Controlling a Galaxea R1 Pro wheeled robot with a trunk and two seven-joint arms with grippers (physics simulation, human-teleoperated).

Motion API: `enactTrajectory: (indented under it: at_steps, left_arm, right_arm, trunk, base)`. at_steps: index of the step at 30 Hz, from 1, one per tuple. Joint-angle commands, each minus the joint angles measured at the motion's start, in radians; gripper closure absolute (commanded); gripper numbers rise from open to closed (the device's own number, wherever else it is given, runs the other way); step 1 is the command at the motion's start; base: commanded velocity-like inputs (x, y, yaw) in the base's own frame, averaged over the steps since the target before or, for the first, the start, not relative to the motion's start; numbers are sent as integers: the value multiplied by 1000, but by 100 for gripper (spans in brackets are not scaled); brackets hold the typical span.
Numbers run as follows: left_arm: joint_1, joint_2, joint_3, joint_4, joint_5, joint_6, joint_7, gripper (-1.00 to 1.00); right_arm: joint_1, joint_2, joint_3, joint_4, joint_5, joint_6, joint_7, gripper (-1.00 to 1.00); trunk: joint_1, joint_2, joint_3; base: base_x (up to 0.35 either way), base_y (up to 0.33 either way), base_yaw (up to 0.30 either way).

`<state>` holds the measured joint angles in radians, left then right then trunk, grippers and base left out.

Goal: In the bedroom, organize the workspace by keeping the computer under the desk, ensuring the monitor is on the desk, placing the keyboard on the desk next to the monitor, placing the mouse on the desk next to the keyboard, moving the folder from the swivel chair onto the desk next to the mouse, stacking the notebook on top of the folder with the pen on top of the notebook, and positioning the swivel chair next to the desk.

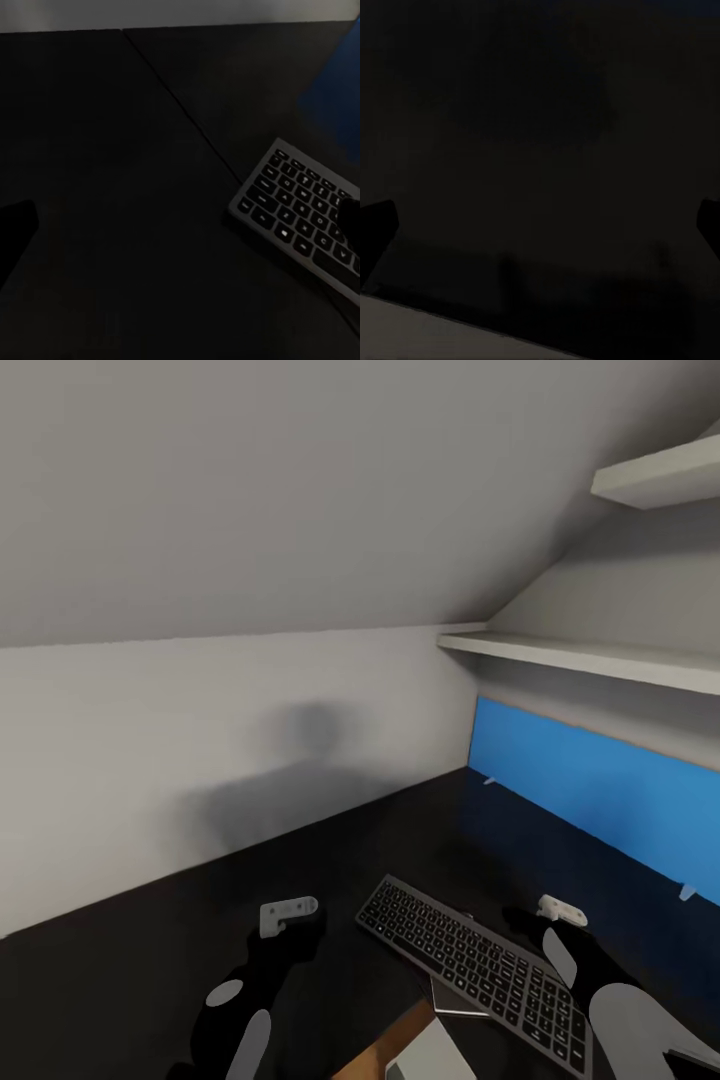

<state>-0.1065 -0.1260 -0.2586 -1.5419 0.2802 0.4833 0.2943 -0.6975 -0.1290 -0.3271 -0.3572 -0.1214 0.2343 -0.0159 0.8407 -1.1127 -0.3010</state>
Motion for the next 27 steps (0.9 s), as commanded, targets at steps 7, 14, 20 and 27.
enactTrajectory:
  at_steps: [7, 14, 20, 27]
  left_arm:
    - [-1, 0, -2, -1, 11, 3, 9, -100]
    - [-1, 0, -2, -1, 11, 3, 9, -100]
    - [-1, 2, -2, 2, 11, 3, 9, -100]
    - [-1, 5, -1, 5, 12, 3, 8, -100]
  right_arm:
    - [0, 0, -1, -2, -10, 5, -2, -100]
    - [0, 0, -1, -2, -10, 5, -2, -100]
    - [0, 0, -1, -3, -10, 5, -2, -100]
    - [0, 1, -1, -2, -10, 5, -3, -100]
  trunk:
    - [27, -50, -23]
    - [42, -78, -36]
    - [42, -78, -36]
    - [42, -78, -36]
  base:
    - [0, 0, 0]
    - [0, 0, 0]
    - [0, 0, 0]
    - [0, 0, 0]
